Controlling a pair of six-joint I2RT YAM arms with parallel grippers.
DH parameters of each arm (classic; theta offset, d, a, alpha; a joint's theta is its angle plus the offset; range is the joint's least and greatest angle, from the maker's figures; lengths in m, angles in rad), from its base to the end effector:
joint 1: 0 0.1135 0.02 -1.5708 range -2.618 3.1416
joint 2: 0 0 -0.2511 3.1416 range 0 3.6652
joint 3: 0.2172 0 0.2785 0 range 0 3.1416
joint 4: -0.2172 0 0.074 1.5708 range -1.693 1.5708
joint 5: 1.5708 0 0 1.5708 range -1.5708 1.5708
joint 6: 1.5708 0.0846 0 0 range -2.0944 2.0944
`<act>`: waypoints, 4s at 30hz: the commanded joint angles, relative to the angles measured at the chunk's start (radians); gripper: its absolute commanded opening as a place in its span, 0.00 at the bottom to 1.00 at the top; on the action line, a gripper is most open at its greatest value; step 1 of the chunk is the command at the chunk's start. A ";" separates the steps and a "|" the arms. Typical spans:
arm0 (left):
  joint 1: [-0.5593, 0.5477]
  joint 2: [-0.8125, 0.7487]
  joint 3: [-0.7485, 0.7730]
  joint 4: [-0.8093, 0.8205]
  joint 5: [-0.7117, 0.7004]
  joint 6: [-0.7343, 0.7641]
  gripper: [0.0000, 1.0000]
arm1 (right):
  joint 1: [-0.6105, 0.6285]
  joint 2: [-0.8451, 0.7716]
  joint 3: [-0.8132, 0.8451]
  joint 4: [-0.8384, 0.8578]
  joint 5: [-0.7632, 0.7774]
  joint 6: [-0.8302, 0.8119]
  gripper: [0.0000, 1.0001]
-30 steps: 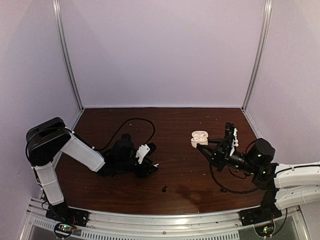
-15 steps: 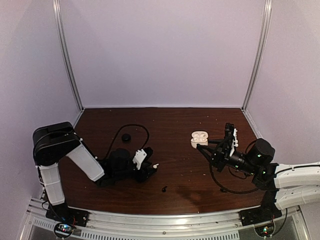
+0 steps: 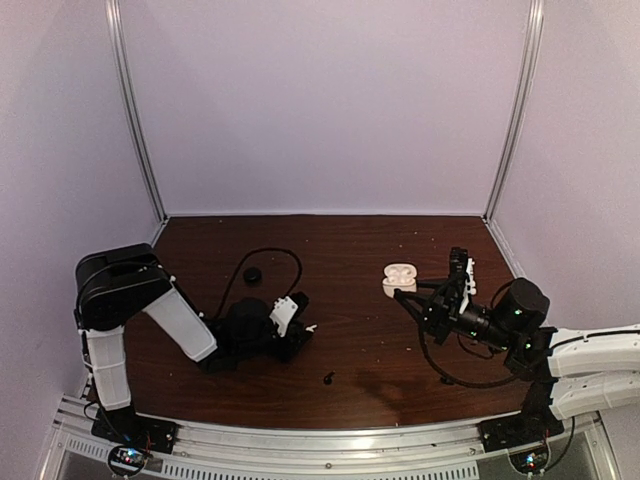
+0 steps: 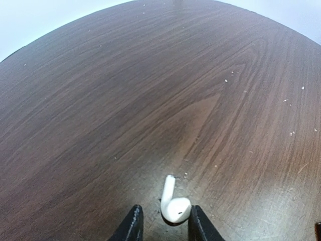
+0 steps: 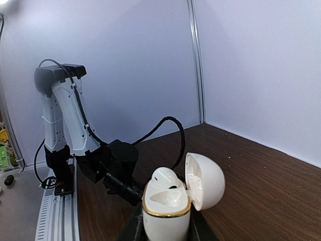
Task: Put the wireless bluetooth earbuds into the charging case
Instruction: Pick up the right earbud from the center of the board, then insert the right earbud into the right side groove of the charging case.
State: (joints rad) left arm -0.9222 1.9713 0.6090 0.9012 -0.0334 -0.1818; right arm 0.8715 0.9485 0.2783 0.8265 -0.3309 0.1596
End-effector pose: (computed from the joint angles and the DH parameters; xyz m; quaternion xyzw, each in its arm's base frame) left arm 0.2287 -0.2971 0.0205 0.2993 0.7955 -0.2641 0.4560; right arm 0.1567 0.2290 0.2196 -0.3407 0.5571 0.4627 0.5996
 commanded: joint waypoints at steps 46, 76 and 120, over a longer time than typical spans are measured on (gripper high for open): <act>-0.018 -0.595 0.094 -0.710 0.171 0.340 0.11 | -0.020 0.120 -0.001 -0.025 -0.198 -0.126 0.00; -0.233 -0.716 0.391 -1.183 0.281 0.705 0.07 | 0.027 0.555 0.230 -0.013 -0.662 -0.101 0.00; -0.358 -0.522 0.495 -1.248 0.086 0.825 0.04 | 0.093 0.640 0.255 0.073 -0.667 0.026 0.00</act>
State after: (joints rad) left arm -1.2701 1.4334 1.0737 -0.3691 0.0963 0.6243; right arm 0.9546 1.5826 0.5064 0.8642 -0.9947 0.1730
